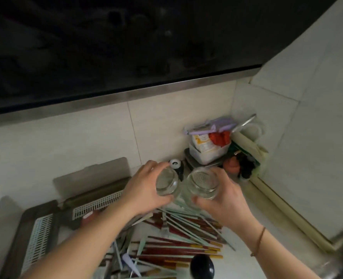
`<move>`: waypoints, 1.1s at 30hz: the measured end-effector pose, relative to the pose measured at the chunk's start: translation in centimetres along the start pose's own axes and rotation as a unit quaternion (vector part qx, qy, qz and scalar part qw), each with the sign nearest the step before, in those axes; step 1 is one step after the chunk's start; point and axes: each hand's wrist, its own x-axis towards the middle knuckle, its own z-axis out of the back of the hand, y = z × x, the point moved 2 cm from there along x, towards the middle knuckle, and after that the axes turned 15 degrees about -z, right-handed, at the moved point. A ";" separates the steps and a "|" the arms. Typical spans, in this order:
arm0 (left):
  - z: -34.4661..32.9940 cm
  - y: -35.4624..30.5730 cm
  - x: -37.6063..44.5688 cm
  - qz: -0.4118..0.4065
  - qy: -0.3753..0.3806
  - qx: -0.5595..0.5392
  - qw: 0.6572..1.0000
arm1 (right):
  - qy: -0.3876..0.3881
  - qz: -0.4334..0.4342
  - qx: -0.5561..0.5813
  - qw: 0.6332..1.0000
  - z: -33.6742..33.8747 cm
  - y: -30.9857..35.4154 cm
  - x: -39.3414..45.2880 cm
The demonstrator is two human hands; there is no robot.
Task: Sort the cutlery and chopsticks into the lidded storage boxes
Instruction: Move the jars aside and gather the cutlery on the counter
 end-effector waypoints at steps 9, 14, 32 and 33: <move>-11.0 -1.5 10.5 0.059 0.051 0.007 0.997 | 0.019 -0.131 0.049 0.990 2.4 -10.6 10.3; -13.2 -1.3 12.2 0.068 0.057 0.035 0.995 | 0.079 -0.146 0.030 0.986 0.1 -14.0 12.6; -16.6 -2.5 15.3 -0.054 0.188 0.151 0.969 | 0.193 -0.165 -0.367 0.895 -2.1 -14.8 15.1; -16.8 -2.6 15.4 -0.064 0.195 0.153 0.967 | 0.204 -0.164 -0.374 0.890 -2.1 -14.9 15.1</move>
